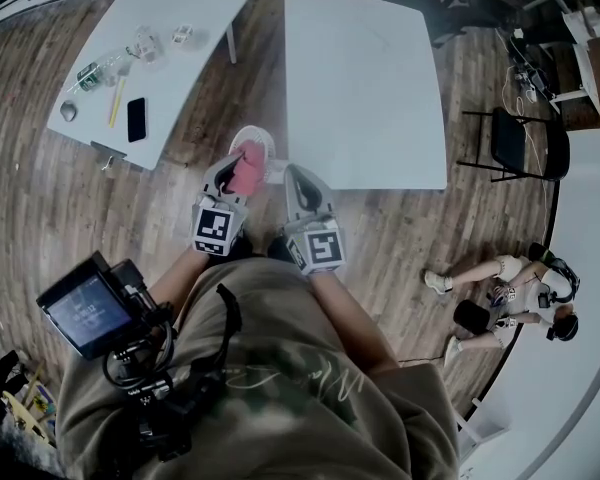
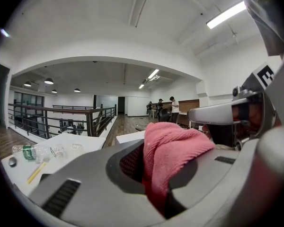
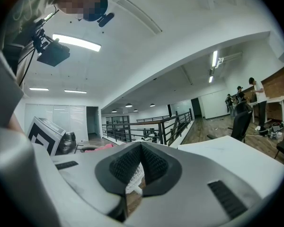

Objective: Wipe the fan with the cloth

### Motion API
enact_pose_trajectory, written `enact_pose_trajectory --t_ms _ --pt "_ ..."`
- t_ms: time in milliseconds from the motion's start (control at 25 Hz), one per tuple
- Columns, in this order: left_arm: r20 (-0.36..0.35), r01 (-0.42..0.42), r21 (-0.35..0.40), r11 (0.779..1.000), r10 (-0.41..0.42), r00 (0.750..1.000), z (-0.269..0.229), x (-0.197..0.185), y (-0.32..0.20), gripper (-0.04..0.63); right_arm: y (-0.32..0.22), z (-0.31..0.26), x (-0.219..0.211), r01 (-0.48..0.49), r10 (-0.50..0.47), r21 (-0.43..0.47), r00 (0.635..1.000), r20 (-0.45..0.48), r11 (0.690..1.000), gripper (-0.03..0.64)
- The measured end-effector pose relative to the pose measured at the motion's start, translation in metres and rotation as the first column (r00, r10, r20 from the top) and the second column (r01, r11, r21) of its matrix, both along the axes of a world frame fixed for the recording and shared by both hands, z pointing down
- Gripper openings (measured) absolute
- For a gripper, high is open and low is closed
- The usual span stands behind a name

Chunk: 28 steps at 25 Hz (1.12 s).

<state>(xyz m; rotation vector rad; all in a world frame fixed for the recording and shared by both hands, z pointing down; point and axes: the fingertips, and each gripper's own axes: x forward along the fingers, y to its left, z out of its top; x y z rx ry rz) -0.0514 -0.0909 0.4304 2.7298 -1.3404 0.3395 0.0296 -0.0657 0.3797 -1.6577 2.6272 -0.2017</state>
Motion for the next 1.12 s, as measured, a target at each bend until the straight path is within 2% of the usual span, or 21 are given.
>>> enact_pose_trajectory --t_ms 360,560,720,1120 --pt "-0.003 -0.002 0.025 1.0 0.002 1.0 0.001 -0.003 0.012 0.061 0.001 0.005 -0.005 0.007 -0.007 -0.008 1.0 0.008 1.0 0.012" --pt "-0.015 0.003 -0.011 1.0 -0.003 1.0 0.001 -0.003 0.014 0.061 0.001 0.005 -0.005 0.007 -0.007 -0.003 1.0 0.006 1.0 0.012" --pt "0.018 -0.043 0.029 0.999 0.042 0.999 0.003 -0.002 0.011 0.06 -0.001 0.005 -0.001 -0.001 0.001 -0.01 1.0 0.009 1.0 0.012" --pt "0.005 -0.066 0.01 0.998 0.066 0.998 0.007 -0.003 0.017 0.061 -0.002 0.008 -0.006 0.012 -0.012 -0.011 1.0 0.009 1.0 0.012"
